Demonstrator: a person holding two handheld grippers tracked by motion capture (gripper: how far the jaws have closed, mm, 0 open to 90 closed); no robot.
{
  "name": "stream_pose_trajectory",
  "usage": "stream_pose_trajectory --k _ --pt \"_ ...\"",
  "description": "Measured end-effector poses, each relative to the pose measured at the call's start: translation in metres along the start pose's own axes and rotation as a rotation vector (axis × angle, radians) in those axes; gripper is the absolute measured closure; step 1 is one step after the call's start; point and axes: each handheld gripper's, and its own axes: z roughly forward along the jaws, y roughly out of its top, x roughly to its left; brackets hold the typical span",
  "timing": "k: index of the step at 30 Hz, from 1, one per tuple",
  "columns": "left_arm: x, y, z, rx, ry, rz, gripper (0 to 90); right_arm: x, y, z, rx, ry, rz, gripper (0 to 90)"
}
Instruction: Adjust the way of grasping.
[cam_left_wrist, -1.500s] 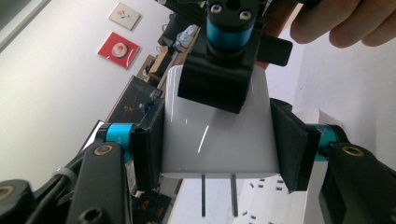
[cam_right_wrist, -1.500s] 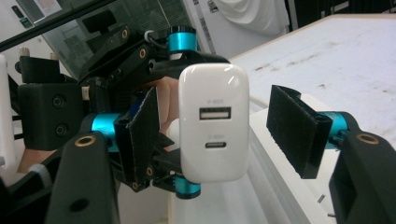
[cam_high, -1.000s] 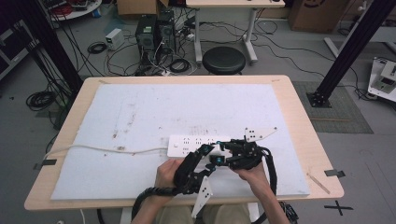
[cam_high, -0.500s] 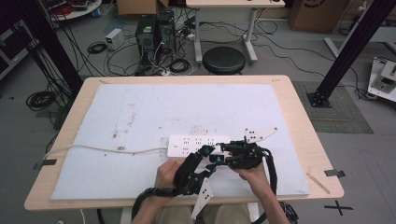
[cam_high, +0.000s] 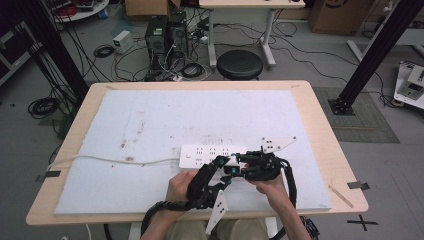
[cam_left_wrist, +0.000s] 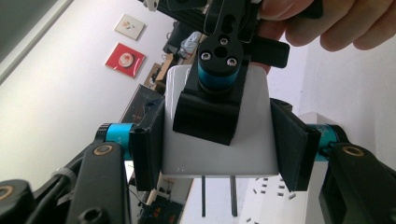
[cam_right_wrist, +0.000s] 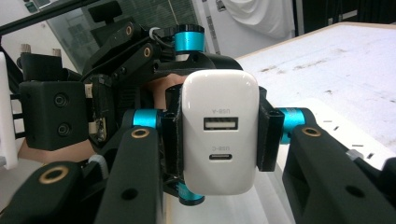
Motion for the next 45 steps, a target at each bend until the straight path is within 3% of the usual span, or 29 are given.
stream_pose_trajectory --k 7,9,13,18,25,27,29,30,33,34,36,38,41,42,43,44,45 --pt "0.002 -0.003 0.001 0.012 -0.026 -0.031 38.2 0.000 0.000 0.000 -0.002 -0.014 0.001 63.1" --pt "0.005 -0.007 0.003 0.012 -0.034 -0.093 30.1 -0.001 0.000 -0.001 0.001 -0.021 0.007 63.1" --pt "0.008 -0.008 0.004 0.011 -0.055 -0.113 20.5 -0.001 -0.001 0.000 0.011 -0.031 0.002 63.1" --pt "0.008 -0.007 0.004 0.011 -0.071 -0.116 20.1 -0.001 0.000 0.000 0.008 -0.034 0.008 63.0" --pt "0.015 -0.008 -0.002 0.017 -0.118 -0.175 20.1 -0.001 0.000 -0.003 -0.001 -0.058 0.002 63.1" --pt "0.022 -0.013 -0.007 0.024 -0.138 -0.232 20.1 -0.001 0.000 -0.006 -0.017 -0.067 -0.001 63.1" --pt "0.025 -0.014 -0.009 0.027 -0.149 -0.249 20.2 -0.002 0.000 -0.007 -0.021 -0.074 -0.004 63.1" --pt "0.032 -0.020 -0.015 0.026 -0.165 -0.307 20.1 -0.001 0.000 -0.010 -0.020 -0.084 -0.001 63.1" --pt "0.039 -0.026 -0.018 0.032 -0.188 -0.375 20.2 -0.001 0.000 -0.012 -0.023 -0.101 -0.015 63.1" --pt "0.039 -0.026 -0.018 0.032 -0.188 -0.375 20.1 -0.001 0.000 -0.012 -0.023 -0.101 -0.015 63.1" --pt "0.046 -0.034 -0.023 0.037 -0.199 -0.448 20.1 0.001 -0.001 -0.014 -0.036 -0.116 -0.018 63.1" --pt "0.049 -0.039 -0.026 0.050 -0.202 -0.486 20.1 0.001 -0.001 -0.015 -0.042 -0.129 -0.038 63.1" --pt "0.055 -0.050 -0.033 0.054 -0.192 -0.577 20.1 0.004 -0.001 -0.016 -0.041 -0.152 -0.053 63.1" --pt "0.055 -0.050 -0.033 0.054 -0.192 -0.577 20.1 0.004 -0.001 -0.016 -0.041 -0.152 -0.053 63.1" --pt "0.061 -0.062 -0.042 0.052 -0.166 -0.663 20.2 0.005 -0.001 -0.016 -0.033 -0.168 -0.073 63.1" --pt "0.062 -0.066 -0.045 0.051 -0.150 -0.696 20.1 0.005 -0.001 -0.017 -0.026 -0.171 -0.077 63.0" --pt "0.062 -0.066 -0.045 0.051 -0.150 -0.696 20.1 0.005 -0.001 -0.017 -0.026 -0.171 -0.077 63.0"
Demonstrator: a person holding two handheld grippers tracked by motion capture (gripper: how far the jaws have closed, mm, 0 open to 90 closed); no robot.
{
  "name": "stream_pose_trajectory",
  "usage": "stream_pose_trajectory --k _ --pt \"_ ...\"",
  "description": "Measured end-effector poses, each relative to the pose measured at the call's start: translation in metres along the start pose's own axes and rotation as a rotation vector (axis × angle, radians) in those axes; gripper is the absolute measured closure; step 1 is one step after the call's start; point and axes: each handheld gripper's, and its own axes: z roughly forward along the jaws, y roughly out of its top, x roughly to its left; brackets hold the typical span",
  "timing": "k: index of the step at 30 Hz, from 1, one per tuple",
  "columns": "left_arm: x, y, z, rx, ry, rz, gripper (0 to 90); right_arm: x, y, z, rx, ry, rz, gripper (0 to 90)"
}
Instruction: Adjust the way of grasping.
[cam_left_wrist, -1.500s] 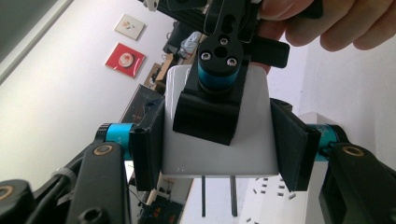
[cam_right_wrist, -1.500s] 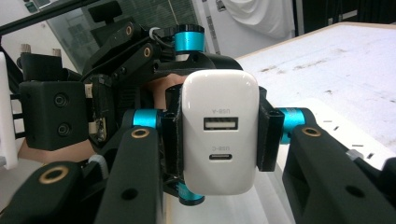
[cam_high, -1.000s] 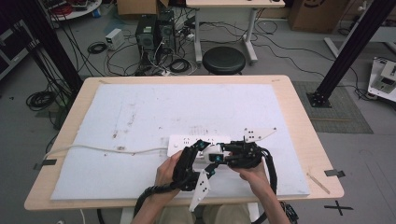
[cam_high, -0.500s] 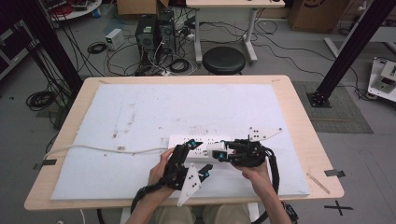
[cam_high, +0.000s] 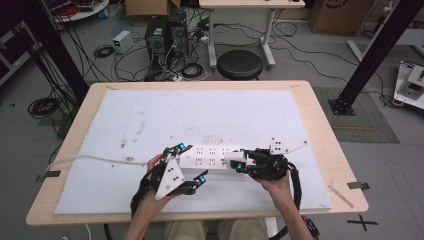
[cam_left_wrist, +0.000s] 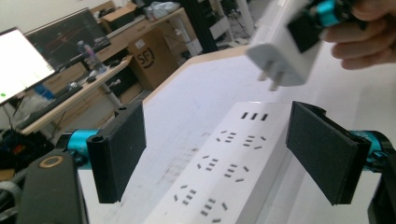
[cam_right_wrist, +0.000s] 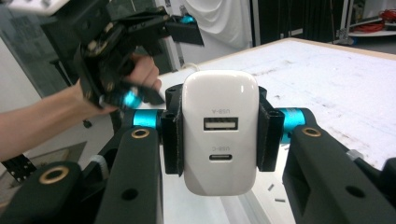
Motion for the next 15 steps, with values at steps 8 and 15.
stream_pose_trajectory --k 8,15 --pt "0.031 -0.017 -0.028 0.006 0.097 -0.206 20.2 0.001 -0.001 -0.004 -0.012 -0.029 -0.017 63.0" --pt "0.052 -0.032 -0.052 0.008 0.208 -0.335 20.4 0.003 -0.003 -0.005 -0.016 -0.044 -0.021 63.0"
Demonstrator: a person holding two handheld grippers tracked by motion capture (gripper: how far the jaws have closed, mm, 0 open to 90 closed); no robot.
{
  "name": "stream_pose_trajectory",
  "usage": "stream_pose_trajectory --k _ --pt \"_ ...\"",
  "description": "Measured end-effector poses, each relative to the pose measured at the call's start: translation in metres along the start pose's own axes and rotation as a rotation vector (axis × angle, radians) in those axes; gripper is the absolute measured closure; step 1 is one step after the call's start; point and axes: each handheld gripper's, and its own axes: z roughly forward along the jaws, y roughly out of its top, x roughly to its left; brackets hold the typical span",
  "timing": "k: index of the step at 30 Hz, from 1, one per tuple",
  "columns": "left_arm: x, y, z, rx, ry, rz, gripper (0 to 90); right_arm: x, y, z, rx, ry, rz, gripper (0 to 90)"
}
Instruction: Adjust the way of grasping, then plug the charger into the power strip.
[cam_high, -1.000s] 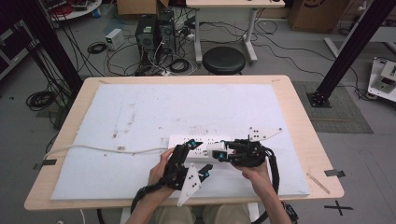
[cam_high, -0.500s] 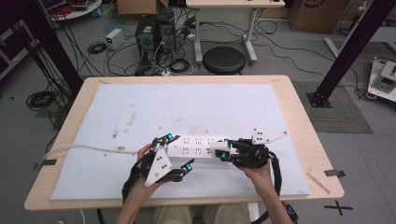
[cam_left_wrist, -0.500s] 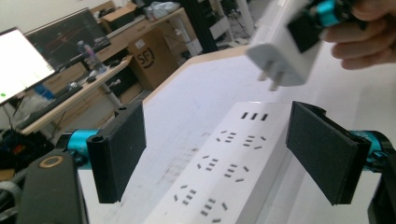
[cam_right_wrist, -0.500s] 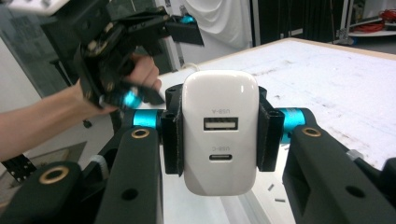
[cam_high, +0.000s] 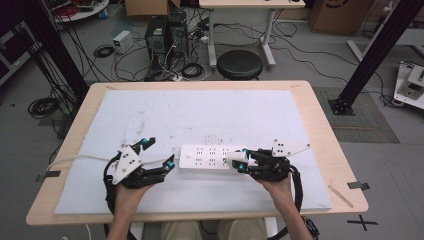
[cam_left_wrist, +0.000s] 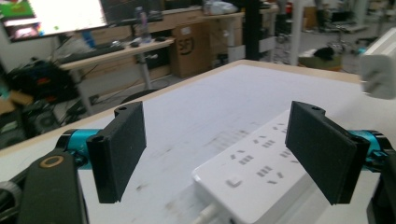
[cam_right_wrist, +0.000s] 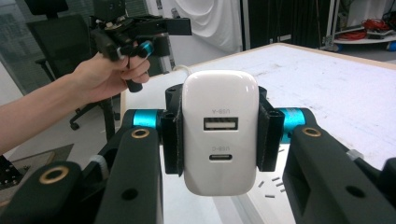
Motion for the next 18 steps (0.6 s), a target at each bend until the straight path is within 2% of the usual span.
stream_pose_trajectory --k 2,3,4,5,6,9,18 --pt "0.010 -0.006 -0.006 0.014 0.046 -0.043 20.5 0.000 0.000 -0.001 0.004 -0.004 0.001 63.0" --pt "0.010 -0.006 -0.006 0.014 0.046 -0.043 20.5 0.000 0.000 -0.001 0.004 -0.004 0.001 63.0" --pt "0.018 -0.012 -0.012 0.019 0.072 -0.074 20.5 0.000 -0.001 -0.002 0.001 -0.003 -0.001 63.0" --pt "0.018 -0.012 -0.012 0.019 0.072 -0.074 20.5 0.000 -0.001 -0.002 0.001 -0.003 -0.001 63.0" --pt "0.023 -0.017 -0.017 0.024 0.090 -0.094 20.5 0.000 -0.001 -0.003 0.006 -0.006 0.009 63.0" --pt "0.029 -0.023 -0.021 0.029 0.110 -0.122 20.5 -0.001 -0.001 -0.004 0.007 -0.005 0.004 63.0" --pt "0.039 -0.030 -0.029 0.051 0.154 -0.131 20.7 -0.005 0.004 -0.004 0.036 -0.013 -0.018 63.0"
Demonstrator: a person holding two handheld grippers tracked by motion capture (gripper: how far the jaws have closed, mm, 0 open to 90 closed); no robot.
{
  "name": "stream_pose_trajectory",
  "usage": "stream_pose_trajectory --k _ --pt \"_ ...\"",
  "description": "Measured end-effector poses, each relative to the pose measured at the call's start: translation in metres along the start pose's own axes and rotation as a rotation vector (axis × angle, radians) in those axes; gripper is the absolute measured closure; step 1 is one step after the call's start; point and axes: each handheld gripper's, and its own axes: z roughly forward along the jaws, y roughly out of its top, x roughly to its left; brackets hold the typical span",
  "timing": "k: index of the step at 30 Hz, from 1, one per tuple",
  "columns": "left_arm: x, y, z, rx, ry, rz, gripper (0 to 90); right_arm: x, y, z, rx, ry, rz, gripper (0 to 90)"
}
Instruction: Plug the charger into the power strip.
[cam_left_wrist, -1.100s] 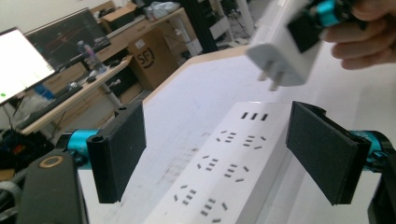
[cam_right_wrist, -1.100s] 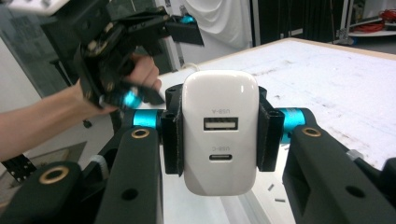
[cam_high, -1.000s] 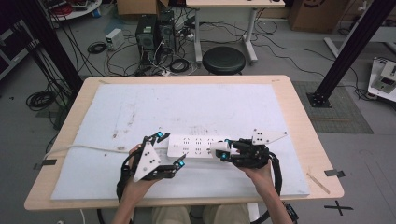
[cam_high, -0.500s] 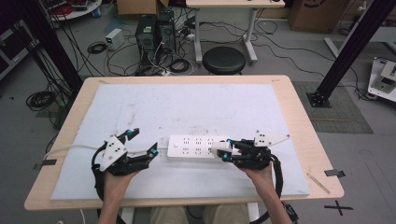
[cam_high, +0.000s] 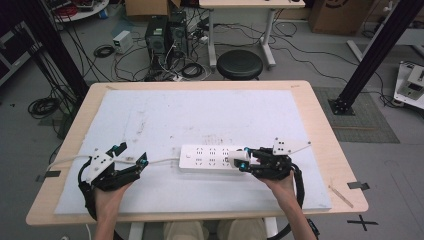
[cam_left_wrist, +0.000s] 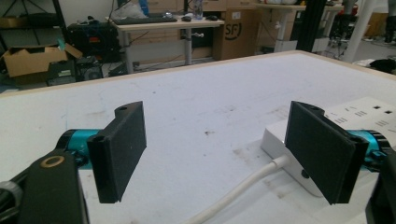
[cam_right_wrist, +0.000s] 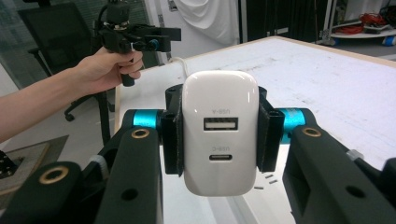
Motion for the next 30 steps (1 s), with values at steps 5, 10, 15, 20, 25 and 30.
stream_pose_trajectory --k 5,10,15,20,25,30 --pt "0.003 -0.004 -0.003 -0.002 0.023 -0.007 20.8 -0.002 0.000 -0.002 0.011 -0.006 -0.006 63.0" --pt "0.002 -0.007 -0.007 -0.006 0.027 -0.009 21.4 -0.006 0.005 -0.002 0.058 0.003 -0.022 63.1" --pt "0.002 -0.007 -0.009 -0.002 0.022 -0.002 22.1 -0.015 0.024 -0.005 0.080 0.008 -0.039 63.1" --pt "0.000 -0.005 -0.011 -0.007 0.018 0.006 22.2 -0.024 0.038 -0.002 0.119 0.003 -0.057 63.1" --pt "-0.002 -0.006 -0.015 -0.010 0.014 0.014 22.5 -0.030 0.045 0.004 0.180 0.016 -0.056 63.1" --pt "0.001 -0.008 -0.019 -0.007 0.022 0.000 22.9 -0.040 0.051 0.016 0.295 0.012 -0.084 63.1"
